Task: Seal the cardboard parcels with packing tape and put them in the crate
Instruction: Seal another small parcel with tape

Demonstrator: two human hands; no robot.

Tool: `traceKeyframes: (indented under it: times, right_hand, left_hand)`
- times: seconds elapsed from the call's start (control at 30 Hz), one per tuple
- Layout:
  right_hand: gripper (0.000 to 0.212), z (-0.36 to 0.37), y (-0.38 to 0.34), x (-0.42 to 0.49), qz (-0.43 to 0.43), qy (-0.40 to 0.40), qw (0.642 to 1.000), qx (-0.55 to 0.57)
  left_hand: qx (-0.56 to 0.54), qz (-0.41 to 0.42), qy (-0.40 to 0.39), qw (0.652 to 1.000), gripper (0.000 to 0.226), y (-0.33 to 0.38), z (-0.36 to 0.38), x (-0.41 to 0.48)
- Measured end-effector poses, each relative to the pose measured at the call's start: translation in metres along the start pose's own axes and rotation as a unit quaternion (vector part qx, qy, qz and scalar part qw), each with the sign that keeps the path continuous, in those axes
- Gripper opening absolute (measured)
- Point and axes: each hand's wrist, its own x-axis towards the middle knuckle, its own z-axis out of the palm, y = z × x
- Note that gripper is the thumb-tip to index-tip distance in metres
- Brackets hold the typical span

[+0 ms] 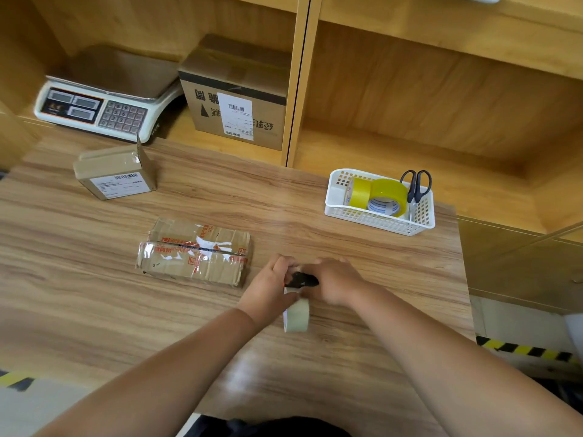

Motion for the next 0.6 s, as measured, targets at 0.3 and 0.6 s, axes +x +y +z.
traceKeyframes:
  times: [0.3, 0.6]
  right_hand:
    - [0.048, 0.005, 0.003, 0.001, 0.014, 0.019, 1.0, 0.019]
    - [0.046, 0.009, 0.001, -0.001, 0.002, -0.007, 0.999, -0.032]
  left_hand:
    - [-0.088, -0.106, 0.045, 0.989, 0.031, 0.002, 0.001, 0.008]
    - [-0.273, -0.224, 0.146, 0.924, 0.032, 0.012, -0.009, 0.022]
